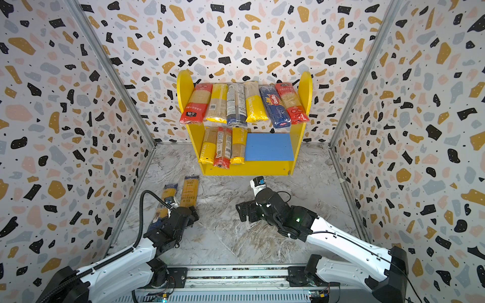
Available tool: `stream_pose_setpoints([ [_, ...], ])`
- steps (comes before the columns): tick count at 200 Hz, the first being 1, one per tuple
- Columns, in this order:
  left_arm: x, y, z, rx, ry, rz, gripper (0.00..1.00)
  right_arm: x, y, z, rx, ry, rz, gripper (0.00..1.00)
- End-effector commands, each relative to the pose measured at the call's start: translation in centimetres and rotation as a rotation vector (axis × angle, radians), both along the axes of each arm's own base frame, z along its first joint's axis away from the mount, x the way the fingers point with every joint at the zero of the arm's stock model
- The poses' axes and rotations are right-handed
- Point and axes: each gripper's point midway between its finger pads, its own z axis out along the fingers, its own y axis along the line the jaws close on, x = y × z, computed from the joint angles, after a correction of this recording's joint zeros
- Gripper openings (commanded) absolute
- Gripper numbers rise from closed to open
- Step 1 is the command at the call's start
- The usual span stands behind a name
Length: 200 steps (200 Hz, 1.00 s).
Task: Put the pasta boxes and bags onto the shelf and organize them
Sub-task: 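Close the left gripper on the end of the Molí Pasta pack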
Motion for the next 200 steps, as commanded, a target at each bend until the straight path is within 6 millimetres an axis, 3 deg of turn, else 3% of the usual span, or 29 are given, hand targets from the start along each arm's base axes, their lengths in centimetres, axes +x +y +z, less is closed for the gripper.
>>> stream_pose_setpoints([
  [1,0.8,-0.1,0.1,-0.033,-0.019,0.014,0.99,0.3,-0.3,1.4,0.075,-0.015,0.017,0.99],
  [108,3.0,-0.3,-1.5,0.023,0.060,0.051,0.99,1.4,-3.0,0.7,0.083,-0.022,-0.024,0.99],
  [158,4.0,-0.3,-3.6,0.057,0.135,0.056,0.99,2.4,-3.9,-0.6,0.093,0.001,-0.033,0.99],
  [200,4.7,-0.4,-3.7,0.085,0.166,0.054,0.99,3.3,-4.8,-1.8,0.099,0.018,-0.045,0.99],
])
